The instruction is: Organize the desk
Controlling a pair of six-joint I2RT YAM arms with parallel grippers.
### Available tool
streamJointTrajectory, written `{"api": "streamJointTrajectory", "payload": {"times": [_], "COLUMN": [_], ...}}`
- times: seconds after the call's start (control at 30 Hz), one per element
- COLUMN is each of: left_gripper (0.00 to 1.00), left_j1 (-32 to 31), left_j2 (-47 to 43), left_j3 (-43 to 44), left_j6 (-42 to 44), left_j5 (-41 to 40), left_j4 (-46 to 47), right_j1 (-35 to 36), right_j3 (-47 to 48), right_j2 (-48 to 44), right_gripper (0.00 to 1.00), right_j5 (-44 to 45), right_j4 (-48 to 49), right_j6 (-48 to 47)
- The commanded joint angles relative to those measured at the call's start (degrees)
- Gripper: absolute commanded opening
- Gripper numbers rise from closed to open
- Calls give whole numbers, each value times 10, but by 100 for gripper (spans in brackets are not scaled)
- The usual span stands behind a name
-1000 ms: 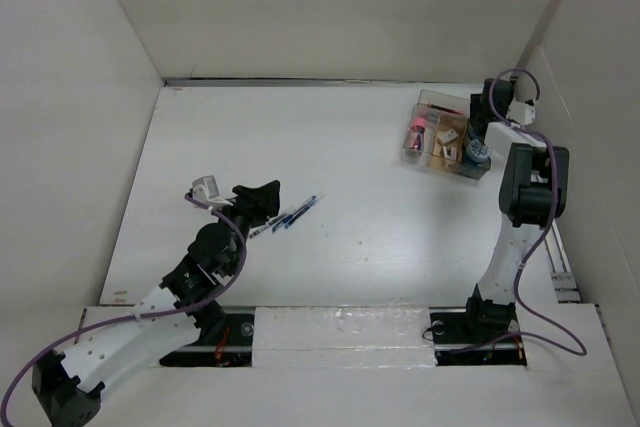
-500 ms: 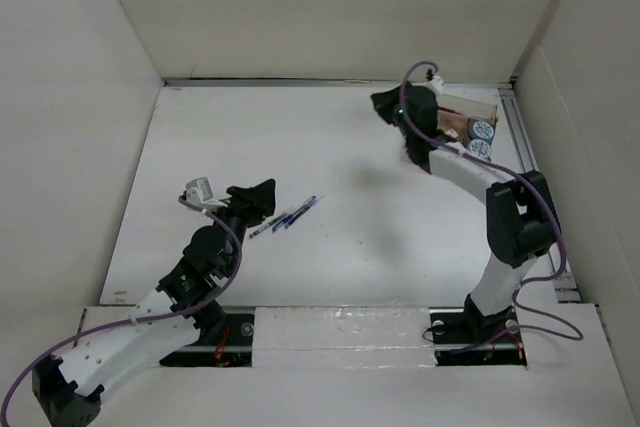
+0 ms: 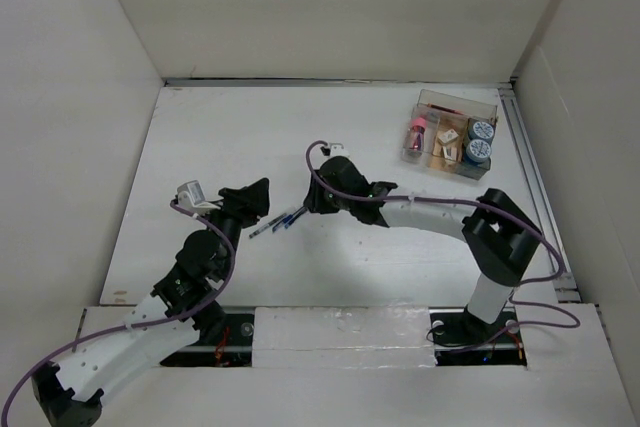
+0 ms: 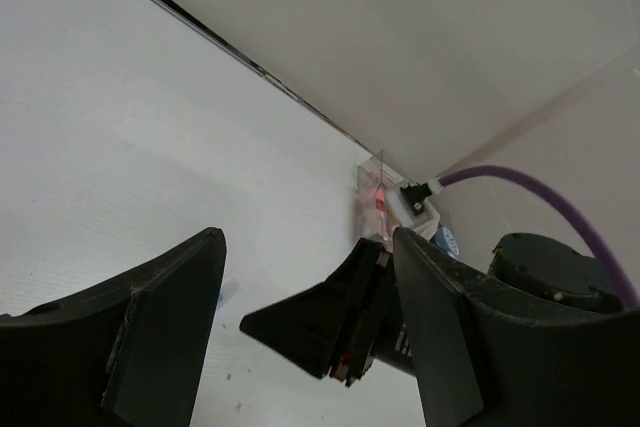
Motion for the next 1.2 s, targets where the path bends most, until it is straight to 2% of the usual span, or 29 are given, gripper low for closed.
{"api": "streamJointTrajectory", "payload": {"times": [0.0,0.1,0.17,0.4,0.67,0.9,1.17], "left_gripper": [64,64,64,64,64,64,64], "left_j1": [1,1,1,1,1,1,1], "left_j2": [-4,-2,-3,-5,-5,-3,7], "left_j3": [-4,1,2,1,2,0,2], "left_j6": [0,0,0,1,2,4,4], "left_j5": [-2,-5,2,0,-3,-2,2], "left_j4": [15,10,10,9,10,12,17], "right_j1": [9,17,23,23,23,23,29], "right_j3": [1,16,35,126,177,185,195], "right_j2": [11,30,40,103,149,159,166], "right_gripper": [38,49,53,53,52,46,41], "right_j5": [-41,-29,-16,26,74,118,108], "right_j4": [-64,-83,-91,-157,-185,-211,-210], "right_j6": [-1,-3,-9,-26,-18,-8,2]}}
